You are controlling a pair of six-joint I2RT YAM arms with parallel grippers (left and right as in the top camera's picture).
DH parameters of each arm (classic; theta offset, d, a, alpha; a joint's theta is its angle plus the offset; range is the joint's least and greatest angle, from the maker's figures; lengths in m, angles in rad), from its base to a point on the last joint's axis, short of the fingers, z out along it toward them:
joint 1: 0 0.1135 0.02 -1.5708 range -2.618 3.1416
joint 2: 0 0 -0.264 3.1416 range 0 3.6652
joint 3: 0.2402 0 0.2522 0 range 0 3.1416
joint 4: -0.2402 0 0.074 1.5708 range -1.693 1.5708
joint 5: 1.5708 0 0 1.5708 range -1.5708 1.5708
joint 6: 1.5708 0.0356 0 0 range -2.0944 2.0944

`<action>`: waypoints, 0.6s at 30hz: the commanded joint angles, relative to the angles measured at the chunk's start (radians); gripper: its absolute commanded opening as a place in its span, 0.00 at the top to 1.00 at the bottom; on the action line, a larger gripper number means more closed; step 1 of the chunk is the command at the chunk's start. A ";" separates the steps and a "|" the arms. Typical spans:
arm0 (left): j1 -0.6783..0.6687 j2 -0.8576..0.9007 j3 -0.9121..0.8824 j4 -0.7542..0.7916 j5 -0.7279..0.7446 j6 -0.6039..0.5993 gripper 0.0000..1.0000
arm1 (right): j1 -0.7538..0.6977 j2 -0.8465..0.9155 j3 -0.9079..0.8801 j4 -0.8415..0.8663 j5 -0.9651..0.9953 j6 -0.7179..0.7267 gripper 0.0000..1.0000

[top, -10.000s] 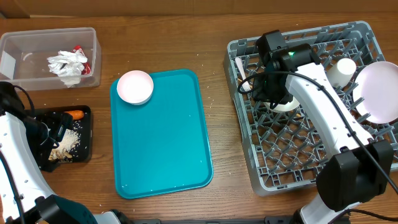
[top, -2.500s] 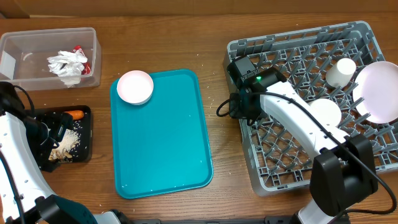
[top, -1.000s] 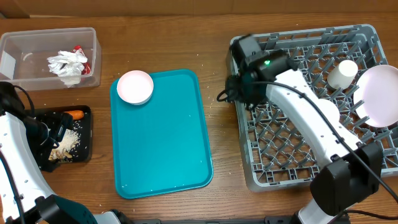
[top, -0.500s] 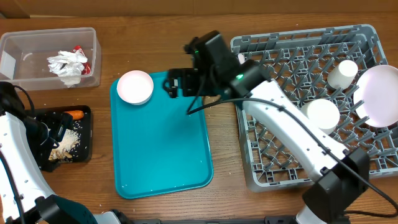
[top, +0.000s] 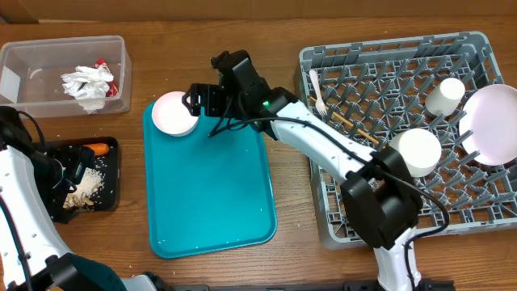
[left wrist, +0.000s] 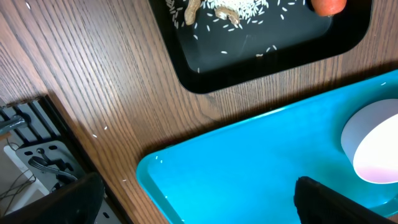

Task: Sort waste into correct bins and load items into the dishwasher rack
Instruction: 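Move the right gripper left over the pink bowl on the teal tray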

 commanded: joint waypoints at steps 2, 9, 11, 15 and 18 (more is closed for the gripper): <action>0.000 0.002 -0.002 0.000 -0.003 0.015 0.00 | -0.001 0.053 0.018 0.076 -0.007 0.058 0.05; 0.000 0.002 -0.002 0.000 -0.003 0.015 0.00 | -0.001 0.134 0.018 0.119 0.021 0.083 0.13; 0.000 0.002 -0.002 0.000 -0.003 0.015 0.00 | 0.000 0.151 0.018 0.126 0.039 0.083 0.16; 0.000 0.002 -0.002 0.000 -0.003 0.015 0.00 | 0.001 0.177 0.018 0.132 0.056 0.084 0.19; 0.000 0.002 -0.002 0.000 -0.003 0.015 0.00 | 0.003 0.182 0.018 0.132 0.065 0.088 0.24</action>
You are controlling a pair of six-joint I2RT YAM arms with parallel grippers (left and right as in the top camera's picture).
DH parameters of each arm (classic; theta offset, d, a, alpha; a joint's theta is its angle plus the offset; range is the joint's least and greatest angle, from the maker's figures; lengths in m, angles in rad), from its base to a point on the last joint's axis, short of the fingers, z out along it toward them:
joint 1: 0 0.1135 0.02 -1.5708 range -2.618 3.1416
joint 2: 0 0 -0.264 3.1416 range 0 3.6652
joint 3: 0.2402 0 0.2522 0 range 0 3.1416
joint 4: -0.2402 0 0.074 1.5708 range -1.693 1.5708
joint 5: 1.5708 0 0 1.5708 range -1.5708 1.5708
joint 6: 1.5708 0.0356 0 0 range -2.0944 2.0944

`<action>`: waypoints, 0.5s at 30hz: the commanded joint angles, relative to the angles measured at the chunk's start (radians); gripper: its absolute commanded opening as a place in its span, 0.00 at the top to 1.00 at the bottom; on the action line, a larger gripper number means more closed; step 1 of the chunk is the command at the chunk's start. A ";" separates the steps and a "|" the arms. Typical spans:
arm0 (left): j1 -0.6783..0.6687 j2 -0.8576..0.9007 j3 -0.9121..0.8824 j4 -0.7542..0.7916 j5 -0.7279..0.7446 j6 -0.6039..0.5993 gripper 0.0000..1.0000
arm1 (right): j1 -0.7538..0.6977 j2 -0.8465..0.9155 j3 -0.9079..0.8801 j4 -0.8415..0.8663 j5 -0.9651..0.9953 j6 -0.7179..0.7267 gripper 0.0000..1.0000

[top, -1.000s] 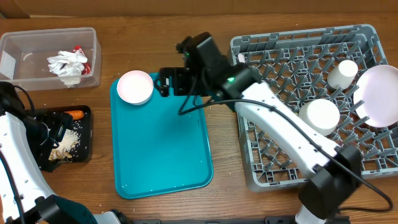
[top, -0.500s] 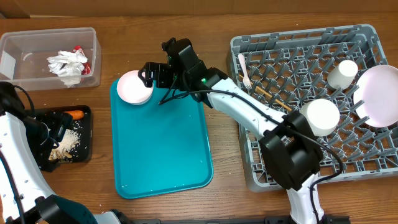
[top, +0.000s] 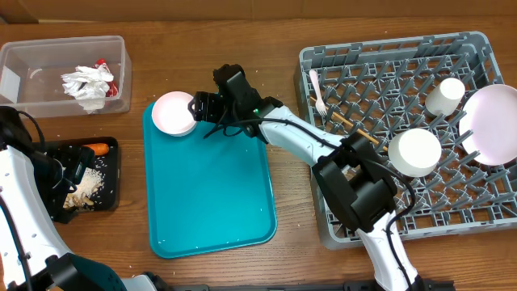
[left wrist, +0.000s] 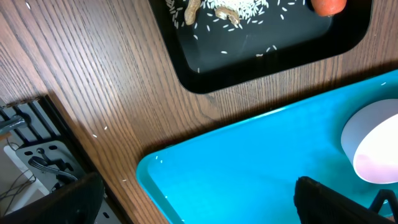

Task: Sort waste into correct bins and load items into the dishwasher rack
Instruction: 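Move the right gripper left over the pink bowl on the teal tray, then lower the right gripper and grasp the pink bowl's rim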

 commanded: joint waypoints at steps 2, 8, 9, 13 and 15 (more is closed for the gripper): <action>0.000 0.002 -0.002 0.000 -0.003 0.015 0.00 | 0.010 0.008 0.016 0.006 0.063 0.028 0.28; 0.000 0.002 -0.002 0.000 -0.003 0.015 0.00 | 0.060 0.008 0.016 0.000 0.158 0.027 0.31; 0.000 0.002 -0.002 0.000 -0.003 0.015 0.00 | 0.072 0.008 0.016 -0.005 0.184 0.027 0.32; 0.000 0.002 -0.002 0.000 -0.003 0.015 0.00 | 0.106 0.009 0.016 -0.030 0.275 0.028 0.32; 0.000 0.002 -0.002 0.000 -0.003 0.015 0.00 | 0.111 0.009 0.016 -0.039 0.288 0.028 0.32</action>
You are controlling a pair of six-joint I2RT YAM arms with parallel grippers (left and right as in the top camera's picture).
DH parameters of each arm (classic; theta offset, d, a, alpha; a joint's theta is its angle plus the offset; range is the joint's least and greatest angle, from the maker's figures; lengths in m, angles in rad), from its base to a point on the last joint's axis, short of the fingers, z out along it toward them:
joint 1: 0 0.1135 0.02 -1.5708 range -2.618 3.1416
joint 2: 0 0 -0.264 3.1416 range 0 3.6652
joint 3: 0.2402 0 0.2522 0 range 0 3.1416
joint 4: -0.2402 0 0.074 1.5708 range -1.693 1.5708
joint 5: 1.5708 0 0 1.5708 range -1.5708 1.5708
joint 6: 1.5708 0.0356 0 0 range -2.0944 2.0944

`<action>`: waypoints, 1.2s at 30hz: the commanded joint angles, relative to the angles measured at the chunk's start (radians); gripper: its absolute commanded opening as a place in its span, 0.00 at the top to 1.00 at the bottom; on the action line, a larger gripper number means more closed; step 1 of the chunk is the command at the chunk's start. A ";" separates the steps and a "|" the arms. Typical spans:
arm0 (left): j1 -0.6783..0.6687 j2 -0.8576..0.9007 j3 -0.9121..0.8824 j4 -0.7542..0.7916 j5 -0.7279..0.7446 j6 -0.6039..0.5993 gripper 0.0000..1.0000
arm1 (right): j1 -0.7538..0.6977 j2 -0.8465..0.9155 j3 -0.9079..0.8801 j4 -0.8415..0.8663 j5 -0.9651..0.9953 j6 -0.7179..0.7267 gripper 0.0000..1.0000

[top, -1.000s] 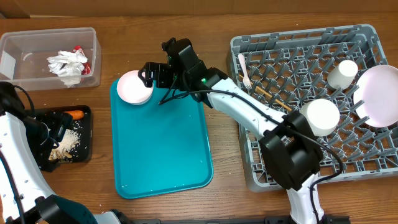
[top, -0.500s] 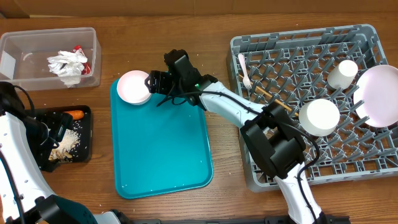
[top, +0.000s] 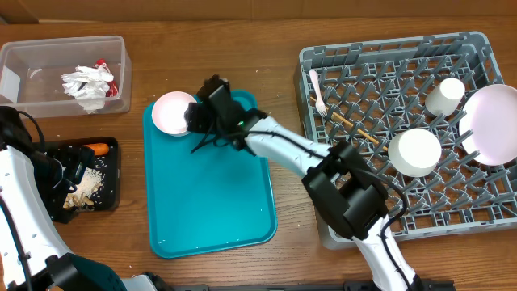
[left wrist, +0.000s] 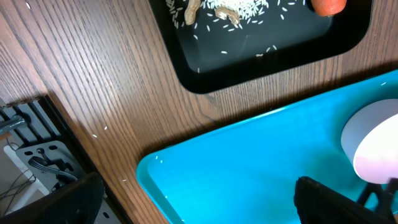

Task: Sort waste into correct bins and load items into the dishwasher rack
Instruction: 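Lower the right gripper and grasp the pink bowl's rim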

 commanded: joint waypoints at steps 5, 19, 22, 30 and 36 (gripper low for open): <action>0.000 0.002 -0.002 0.000 -0.003 0.015 0.00 | 0.006 0.009 0.016 -0.019 0.083 0.018 0.33; 0.000 0.002 -0.002 0.000 -0.003 0.015 0.00 | -0.005 0.060 0.016 0.017 0.082 0.053 0.37; 0.000 0.002 -0.002 0.001 -0.003 0.015 0.00 | -0.005 0.071 0.016 0.006 0.082 0.052 0.38; 0.000 0.002 -0.002 0.000 -0.003 0.015 0.00 | -0.018 0.071 0.035 -0.073 0.078 0.048 0.53; 0.000 0.002 -0.002 0.001 -0.003 0.015 0.00 | -0.061 0.070 0.174 -0.344 0.079 0.047 0.67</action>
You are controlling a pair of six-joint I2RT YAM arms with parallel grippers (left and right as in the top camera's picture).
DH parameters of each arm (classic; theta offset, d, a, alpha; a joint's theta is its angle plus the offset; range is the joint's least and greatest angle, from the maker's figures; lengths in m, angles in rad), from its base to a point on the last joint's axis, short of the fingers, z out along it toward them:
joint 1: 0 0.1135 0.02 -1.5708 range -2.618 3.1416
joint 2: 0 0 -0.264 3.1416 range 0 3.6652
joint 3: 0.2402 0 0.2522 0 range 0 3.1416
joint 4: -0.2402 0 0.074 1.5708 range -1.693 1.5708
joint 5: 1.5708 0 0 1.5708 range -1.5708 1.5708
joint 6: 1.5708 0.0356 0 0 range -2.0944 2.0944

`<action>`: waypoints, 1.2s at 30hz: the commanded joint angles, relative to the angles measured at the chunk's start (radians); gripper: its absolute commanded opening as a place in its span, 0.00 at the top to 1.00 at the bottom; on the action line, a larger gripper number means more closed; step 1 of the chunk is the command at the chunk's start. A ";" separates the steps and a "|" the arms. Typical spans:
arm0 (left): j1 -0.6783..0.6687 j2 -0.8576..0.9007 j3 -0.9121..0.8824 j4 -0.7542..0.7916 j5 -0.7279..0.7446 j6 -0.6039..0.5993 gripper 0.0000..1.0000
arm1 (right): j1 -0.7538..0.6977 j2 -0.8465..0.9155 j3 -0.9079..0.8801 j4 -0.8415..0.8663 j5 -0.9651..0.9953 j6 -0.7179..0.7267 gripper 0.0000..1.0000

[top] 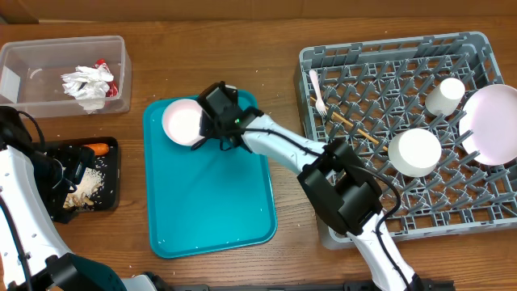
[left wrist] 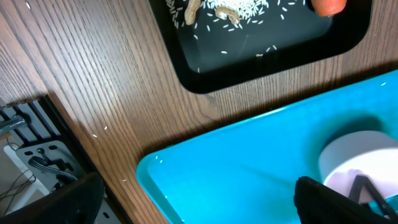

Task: Sort waste into correct bins and load items into the dishwasher rack
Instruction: 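Lower the right gripper and grasp the pink bowl's rim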

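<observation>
A white bowl with a pinkish inside hangs tilted over the far left corner of the teal tray. My right gripper is shut on the bowl's right rim. In the left wrist view the bowl casts a shadow on the teal tray, so it is off the surface. My left gripper is open with nothing between its fingers. It hovers at the table's left over the black tray. The grey dishwasher rack stands at the right.
The black tray holds rice, scraps and a carrot piece. A clear bin at the far left contains crumpled paper. The rack carries a cup, a white bowl, a plate, a fork and chopsticks.
The bowl has come up off the tray's corner, tilted, and shifted slightly right and toward me in my right gripper. The left arm has not moved.
The bowl sat flat in the tray's far left corner with my right gripper just to its right. The gripper then stood closer, then at the bowl's rim. Now the bowl is held, raised and tilted. The left gripper stayed open over the black tray throughout.
</observation>
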 commanded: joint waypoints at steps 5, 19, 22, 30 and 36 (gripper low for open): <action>0.000 0.002 -0.002 0.000 -0.002 0.015 0.00 | -0.061 0.015 0.237 -0.339 0.022 -0.032 0.75; 0.000 0.002 -0.002 0.000 -0.002 0.015 0.00 | -0.023 -0.045 0.489 -0.711 -0.043 -0.238 0.71; 0.000 0.002 -0.002 0.000 -0.002 0.015 0.00 | 0.019 -0.042 0.469 -0.619 -0.113 -0.416 0.51; 0.000 0.002 -0.002 0.000 -0.002 0.015 0.00 | 0.111 -0.032 0.345 -0.449 0.003 -0.530 0.36; 0.000 0.002 -0.002 0.000 -0.002 0.015 0.00 | 0.111 -0.031 0.277 -0.377 0.063 -0.531 0.38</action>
